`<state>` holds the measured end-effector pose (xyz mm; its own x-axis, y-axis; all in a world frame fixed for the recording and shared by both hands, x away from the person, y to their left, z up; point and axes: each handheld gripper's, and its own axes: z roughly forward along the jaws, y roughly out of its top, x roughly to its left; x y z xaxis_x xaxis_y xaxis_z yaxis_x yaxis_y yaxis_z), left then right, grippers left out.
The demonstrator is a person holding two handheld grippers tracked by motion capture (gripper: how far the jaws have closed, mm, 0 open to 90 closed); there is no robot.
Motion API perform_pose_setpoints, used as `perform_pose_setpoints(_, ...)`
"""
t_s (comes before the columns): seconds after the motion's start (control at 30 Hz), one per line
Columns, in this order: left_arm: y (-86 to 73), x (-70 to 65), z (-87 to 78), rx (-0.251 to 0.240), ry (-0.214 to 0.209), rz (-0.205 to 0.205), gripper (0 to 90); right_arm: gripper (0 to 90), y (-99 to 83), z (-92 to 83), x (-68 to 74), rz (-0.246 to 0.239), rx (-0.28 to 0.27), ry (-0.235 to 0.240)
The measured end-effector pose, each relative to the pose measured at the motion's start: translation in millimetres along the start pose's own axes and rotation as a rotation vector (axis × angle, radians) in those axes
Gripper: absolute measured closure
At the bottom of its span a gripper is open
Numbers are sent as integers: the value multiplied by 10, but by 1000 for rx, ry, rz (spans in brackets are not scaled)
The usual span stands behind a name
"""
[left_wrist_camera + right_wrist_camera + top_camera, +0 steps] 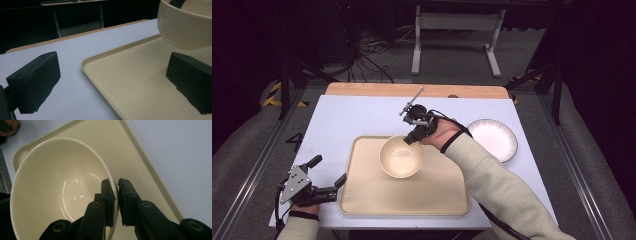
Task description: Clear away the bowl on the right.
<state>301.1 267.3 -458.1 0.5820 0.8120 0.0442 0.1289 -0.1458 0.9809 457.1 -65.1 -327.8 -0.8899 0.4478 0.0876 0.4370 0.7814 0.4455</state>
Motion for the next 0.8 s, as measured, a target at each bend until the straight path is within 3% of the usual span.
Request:
perform_pose_setpoints(0.4,1,1,0,1,-2,2,2,828,-62,238,-50,23,34,19)
perform_pose_setpoints(0.8,0,-3,2,0,-3,4,2,823,-123,366,-86,37,54,28)
